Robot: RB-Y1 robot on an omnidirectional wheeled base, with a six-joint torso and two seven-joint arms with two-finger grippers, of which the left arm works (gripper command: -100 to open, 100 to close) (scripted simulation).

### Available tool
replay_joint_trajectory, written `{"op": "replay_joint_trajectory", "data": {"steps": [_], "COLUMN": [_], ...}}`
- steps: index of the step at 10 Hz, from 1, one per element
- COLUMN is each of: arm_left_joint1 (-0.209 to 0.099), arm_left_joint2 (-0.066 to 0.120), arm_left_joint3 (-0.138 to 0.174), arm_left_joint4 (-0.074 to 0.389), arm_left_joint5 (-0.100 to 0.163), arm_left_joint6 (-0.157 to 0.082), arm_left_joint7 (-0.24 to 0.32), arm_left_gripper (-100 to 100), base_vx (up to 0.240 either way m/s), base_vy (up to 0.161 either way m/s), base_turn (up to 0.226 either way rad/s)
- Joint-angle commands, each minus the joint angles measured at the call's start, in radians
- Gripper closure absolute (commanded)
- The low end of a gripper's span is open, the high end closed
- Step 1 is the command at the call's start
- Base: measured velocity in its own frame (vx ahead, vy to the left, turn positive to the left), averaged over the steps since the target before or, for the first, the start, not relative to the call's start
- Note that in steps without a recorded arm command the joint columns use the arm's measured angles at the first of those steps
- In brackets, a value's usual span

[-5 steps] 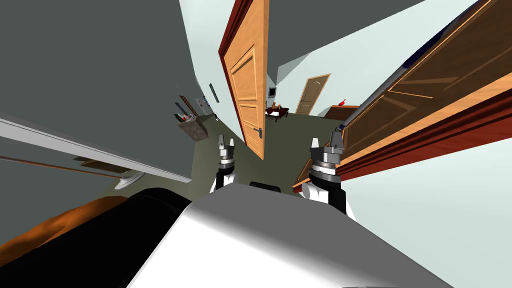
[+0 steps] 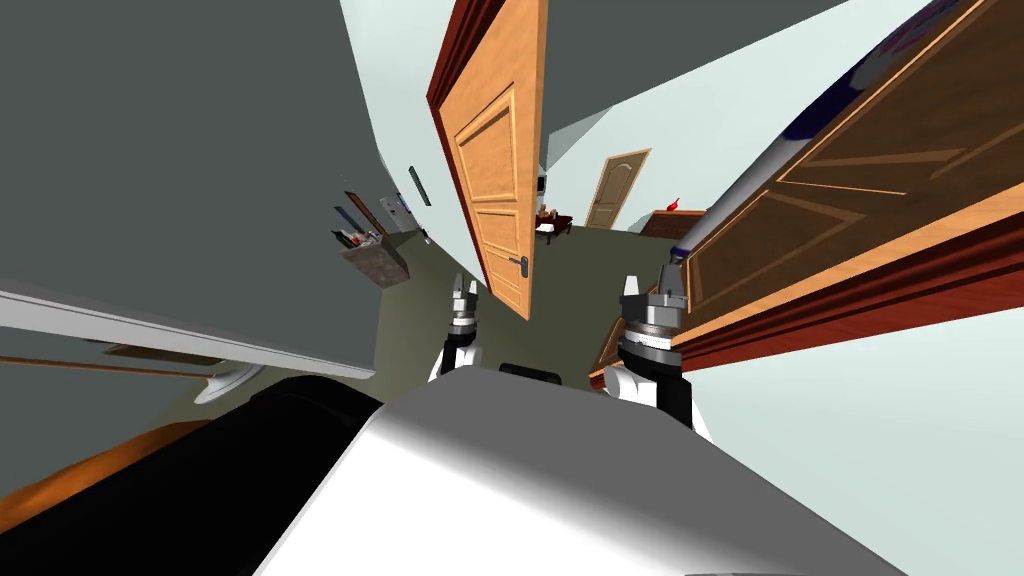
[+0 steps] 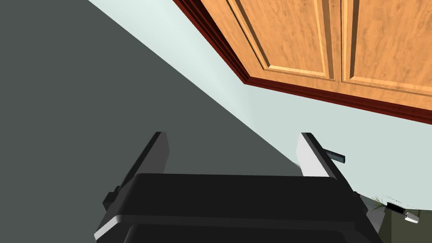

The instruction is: Push the door open

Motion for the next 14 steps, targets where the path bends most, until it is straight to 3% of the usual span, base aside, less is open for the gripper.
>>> {"op": "replay_joint_trajectory", "data": {"steps": [1,14], "arm_left_joint1": [-0.024,-0.195], "arm_left_joint2": [0.01,0.042], "arm_left_joint3": [-0.003,-0.094], "arm_left_joint4": [0.03,0.327], "arm_left_joint5": [0.001,-0.019], "arm_left_joint6": [0.018,0.113], "arm_left_joint7": [0.01,0.063], "arm_left_gripper": [-100,-100], "base_vx": [0.105,0.091], "base_vy": [0.112,0.113], "base_turn": [-0.084,-0.094]}}
